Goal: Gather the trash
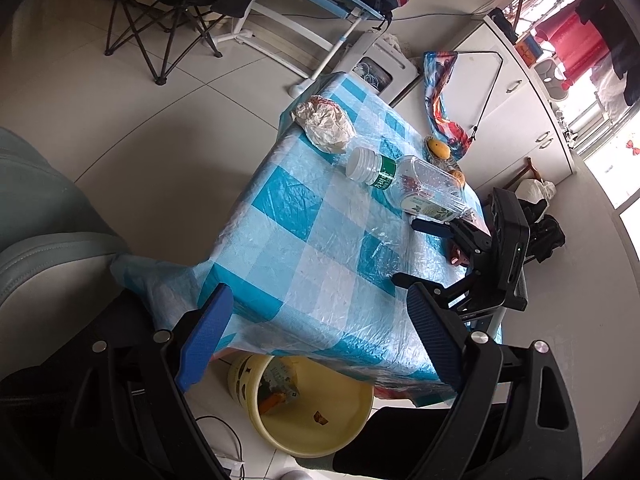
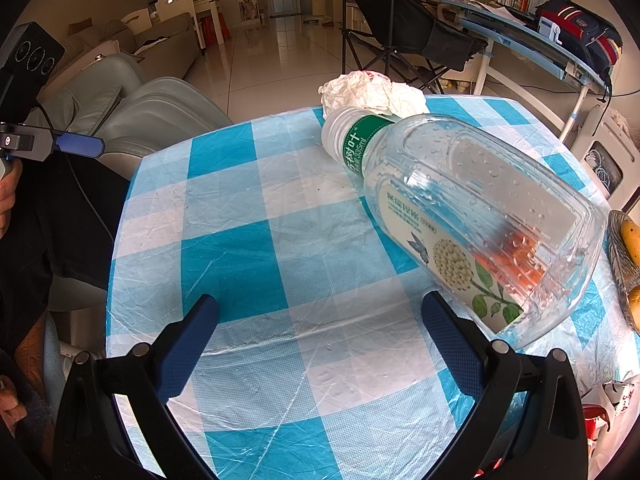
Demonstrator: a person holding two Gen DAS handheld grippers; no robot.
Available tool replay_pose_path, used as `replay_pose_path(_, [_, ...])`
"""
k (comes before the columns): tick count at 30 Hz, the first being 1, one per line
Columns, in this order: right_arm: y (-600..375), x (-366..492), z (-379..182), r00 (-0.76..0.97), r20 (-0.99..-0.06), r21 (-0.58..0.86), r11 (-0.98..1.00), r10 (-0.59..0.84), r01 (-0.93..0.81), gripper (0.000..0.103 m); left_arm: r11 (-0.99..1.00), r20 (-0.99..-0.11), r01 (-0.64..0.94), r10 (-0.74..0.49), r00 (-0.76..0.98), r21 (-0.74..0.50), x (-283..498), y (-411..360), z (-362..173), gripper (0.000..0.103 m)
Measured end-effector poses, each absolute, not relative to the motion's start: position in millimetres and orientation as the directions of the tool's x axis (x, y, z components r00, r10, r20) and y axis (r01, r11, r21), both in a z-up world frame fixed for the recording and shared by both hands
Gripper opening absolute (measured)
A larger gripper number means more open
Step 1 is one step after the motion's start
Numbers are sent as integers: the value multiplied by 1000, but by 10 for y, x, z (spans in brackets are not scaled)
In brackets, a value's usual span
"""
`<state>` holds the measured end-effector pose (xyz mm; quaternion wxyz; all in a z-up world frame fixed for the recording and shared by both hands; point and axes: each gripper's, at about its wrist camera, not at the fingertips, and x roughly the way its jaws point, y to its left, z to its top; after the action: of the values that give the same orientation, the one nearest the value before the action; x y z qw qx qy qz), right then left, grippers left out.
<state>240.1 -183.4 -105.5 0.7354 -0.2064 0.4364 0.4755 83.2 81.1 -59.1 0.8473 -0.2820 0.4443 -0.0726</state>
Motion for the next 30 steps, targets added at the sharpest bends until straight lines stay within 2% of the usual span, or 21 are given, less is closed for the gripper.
replay_pose_path(30, [-1835,2403,-1057,168,-838,110,463,519,-880,97,828,-720,-138,-376,583,-544,838,761,-654,85])
